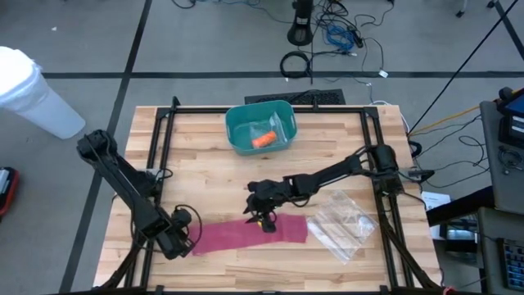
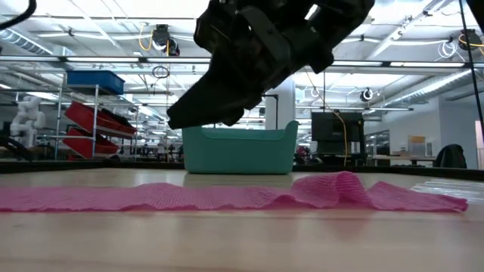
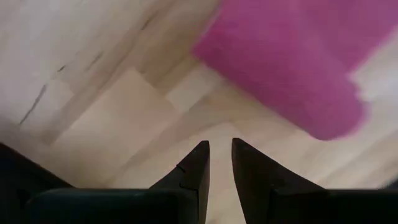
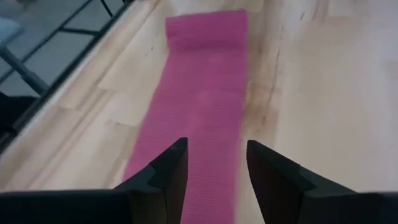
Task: Roll bandage
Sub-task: Roll the pink bandage
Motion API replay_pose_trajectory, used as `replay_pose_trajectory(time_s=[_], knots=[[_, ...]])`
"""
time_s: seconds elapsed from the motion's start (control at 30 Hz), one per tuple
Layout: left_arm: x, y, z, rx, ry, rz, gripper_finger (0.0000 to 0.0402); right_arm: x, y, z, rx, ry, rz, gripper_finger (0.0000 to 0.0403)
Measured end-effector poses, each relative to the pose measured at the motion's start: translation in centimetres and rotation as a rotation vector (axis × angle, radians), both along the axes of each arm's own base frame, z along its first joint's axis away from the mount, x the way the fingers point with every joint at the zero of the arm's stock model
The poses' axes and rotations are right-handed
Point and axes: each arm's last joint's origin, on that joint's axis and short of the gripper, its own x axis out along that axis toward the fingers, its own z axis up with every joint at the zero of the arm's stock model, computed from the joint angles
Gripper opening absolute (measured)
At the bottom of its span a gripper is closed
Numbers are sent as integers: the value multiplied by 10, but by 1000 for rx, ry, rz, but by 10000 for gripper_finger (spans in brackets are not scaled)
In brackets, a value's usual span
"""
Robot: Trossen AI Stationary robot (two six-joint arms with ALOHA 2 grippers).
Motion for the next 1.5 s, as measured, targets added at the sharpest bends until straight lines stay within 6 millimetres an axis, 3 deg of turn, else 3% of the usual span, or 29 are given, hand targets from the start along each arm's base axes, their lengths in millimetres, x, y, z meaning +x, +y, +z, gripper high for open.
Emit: replay_pose_trajectory(time_s=[0.33,0.63,0.87,1.1,1.23,1.37,1.5], knots=[[14,17,-36,179,11,-37,72,-5,-2,12,-50,8,28,148],[41,28,-37,412,-305,-133,72,-12,-6,13,-134,49,80,148],[62,29,-32,342,-407,-204,72,-3,-1,19,-24,-51,14,148],[62,29,1,365,-335,-224,72,4,9,10,-17,-115,2,148],[55,22,29,358,-297,-272,72,9,9,-5,-7,-117,-1,148],[43,10,40,356,-277,-353,72,10,10,-14,1,-97,-5,148],[25,-8,39,238,-221,-455,72,9,9,-18,-5,-63,-5,148]])
